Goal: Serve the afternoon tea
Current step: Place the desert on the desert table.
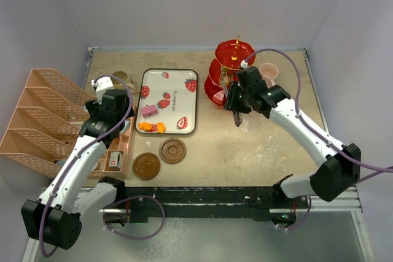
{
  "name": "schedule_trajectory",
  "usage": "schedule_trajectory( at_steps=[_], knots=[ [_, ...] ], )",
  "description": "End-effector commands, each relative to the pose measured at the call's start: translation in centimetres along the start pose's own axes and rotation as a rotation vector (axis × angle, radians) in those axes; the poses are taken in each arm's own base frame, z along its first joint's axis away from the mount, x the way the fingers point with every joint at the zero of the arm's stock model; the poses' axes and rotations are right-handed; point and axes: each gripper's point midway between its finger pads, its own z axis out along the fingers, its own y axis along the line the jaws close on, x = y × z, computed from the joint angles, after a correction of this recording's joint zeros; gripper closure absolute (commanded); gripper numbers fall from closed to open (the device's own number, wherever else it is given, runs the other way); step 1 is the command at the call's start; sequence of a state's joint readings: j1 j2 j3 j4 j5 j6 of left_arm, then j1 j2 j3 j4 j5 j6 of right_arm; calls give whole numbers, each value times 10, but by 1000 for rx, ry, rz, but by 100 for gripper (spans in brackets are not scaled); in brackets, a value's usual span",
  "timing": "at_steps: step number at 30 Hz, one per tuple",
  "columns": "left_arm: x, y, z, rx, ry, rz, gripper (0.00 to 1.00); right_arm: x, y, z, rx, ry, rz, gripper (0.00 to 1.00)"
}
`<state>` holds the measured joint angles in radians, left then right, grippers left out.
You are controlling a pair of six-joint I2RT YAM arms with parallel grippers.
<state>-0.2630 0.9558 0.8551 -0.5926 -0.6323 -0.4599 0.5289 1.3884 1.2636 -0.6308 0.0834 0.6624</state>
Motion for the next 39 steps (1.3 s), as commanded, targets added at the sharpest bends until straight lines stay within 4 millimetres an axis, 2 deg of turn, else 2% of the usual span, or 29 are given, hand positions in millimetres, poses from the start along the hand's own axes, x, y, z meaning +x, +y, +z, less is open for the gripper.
schedule_trajectory(
  at_steps=[1, 21, 33, 39],
  knots=[
    [-15, -5, -2, 18, -39, -21, 13, -18, 8, -21, -42, -70, -1, 57],
    [-16, -4, -4, 20, -44, -26, 13, -12, 16, -49, -145, -91, -39, 57],
    [-17, 0, -8, 17, -47, -40, 13, 17, 49, -66, -400, 4, -142, 58],
    [-17, 3, -11, 12, -52, -58, 13, 22, 51, -71, -431, 18, -184, 58]
  ],
)
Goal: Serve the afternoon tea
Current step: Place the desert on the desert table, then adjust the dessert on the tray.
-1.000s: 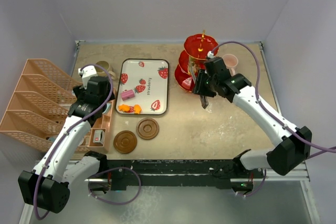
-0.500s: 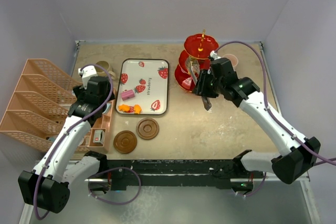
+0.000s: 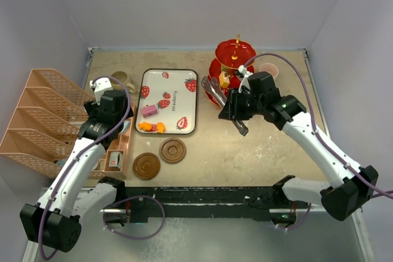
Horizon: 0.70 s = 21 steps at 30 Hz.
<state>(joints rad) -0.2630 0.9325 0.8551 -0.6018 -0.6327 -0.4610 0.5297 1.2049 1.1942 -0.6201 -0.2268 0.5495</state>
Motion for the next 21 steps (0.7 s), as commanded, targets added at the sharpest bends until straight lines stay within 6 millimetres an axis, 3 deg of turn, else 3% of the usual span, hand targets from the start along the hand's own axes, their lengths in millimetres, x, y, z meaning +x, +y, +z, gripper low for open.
schedule_trajectory(
  at_steps=[1, 10, 15, 21],
  knots=[
    [-14, 1, -7, 5, -40, -48, 13, -7, 22, -10, -113, -36, -81, 58],
    [-15, 10, -15, -14, -38, -49, 13, -2, 53, -5, -176, -11, -173, 58],
    [-21, 22, -20, -67, -52, -55, 13, 5, 79, 11, -167, 21, -234, 59],
    [-25, 35, -28, -107, -94, -98, 12, 5, 89, 31, -161, 35, -272, 59]
  ],
)
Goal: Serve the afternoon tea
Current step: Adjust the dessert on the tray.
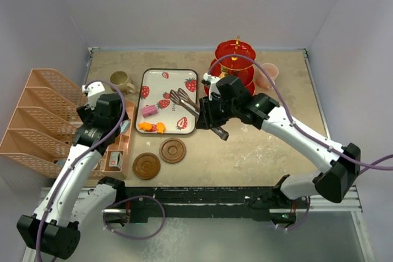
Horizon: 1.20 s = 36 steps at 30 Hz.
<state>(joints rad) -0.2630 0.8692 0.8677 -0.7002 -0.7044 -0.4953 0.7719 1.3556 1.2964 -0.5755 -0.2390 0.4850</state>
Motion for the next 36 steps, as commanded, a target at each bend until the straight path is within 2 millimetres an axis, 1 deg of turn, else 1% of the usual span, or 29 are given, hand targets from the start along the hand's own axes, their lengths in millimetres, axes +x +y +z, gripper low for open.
schedule_trajectory(
  at_steps=[1, 5, 9, 10, 14, 22, 26, 29, 32, 34, 36],
  knots=[
    [-24, 13, -12, -38, -81, -86, 12, -29, 11, 3, 0, -78, -61, 59],
    [-25, 18, -13, -59, -93, -96, 12, -30, 18, 23, 3, -53, -90, 59],
    [-25, 22, -15, -72, -95, -120, 12, -31, 18, 46, 26, -27, -107, 59],
    [-25, 22, -16, -70, -93, -134, 12, -32, 19, 49, 25, -27, -111, 59],
    [-18, 21, -18, -49, -91, -190, 12, -29, 19, 69, 41, -3, -115, 60],
    [-12, 21, -14, -58, -80, -172, 10, -16, 29, 97, 26, 31, -115, 60],
    [-14, 26, -17, -73, -95, -190, 10, -18, 33, 112, 23, 48, -131, 60],
    [-17, 32, -19, -90, -117, -200, 10, -25, 38, 123, 24, 49, -149, 61],
    [-19, 36, -19, -110, -130, -187, 9, -27, 41, 133, 21, 56, -164, 61],
    [-20, 37, -18, -125, -131, -175, 9, -27, 41, 140, 26, 63, -173, 61],
    [-20, 37, -16, -133, -125, -164, 9, -27, 36, 148, 58, 68, -177, 61]
  ],
)
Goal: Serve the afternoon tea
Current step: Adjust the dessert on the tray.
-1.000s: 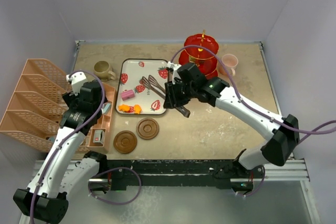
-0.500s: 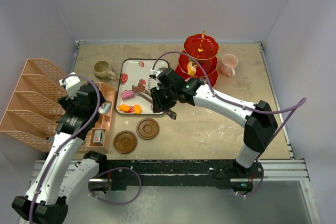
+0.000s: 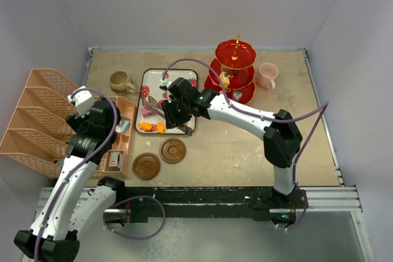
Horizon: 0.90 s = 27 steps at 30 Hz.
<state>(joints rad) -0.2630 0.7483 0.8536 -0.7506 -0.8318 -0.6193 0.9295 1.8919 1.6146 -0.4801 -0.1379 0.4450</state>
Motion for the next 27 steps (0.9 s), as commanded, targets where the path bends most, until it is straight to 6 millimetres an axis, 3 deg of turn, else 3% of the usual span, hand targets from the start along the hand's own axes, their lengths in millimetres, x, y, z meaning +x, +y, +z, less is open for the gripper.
schedule_trajectory(
  at_steps=[1, 19, 27],
  knots=[
    [-8, 3, 3, -42, -27, 5, 10, -24, 3, 1, 28, -56, -47, 61],
    [-8, 8, -2, -33, -36, -48, 7, -22, -9, 33, 71, -15, -87, 63],
    [-7, 8, -2, -33, -34, -47, 7, -4, -10, 45, 47, 40, -103, 64]
  ],
)
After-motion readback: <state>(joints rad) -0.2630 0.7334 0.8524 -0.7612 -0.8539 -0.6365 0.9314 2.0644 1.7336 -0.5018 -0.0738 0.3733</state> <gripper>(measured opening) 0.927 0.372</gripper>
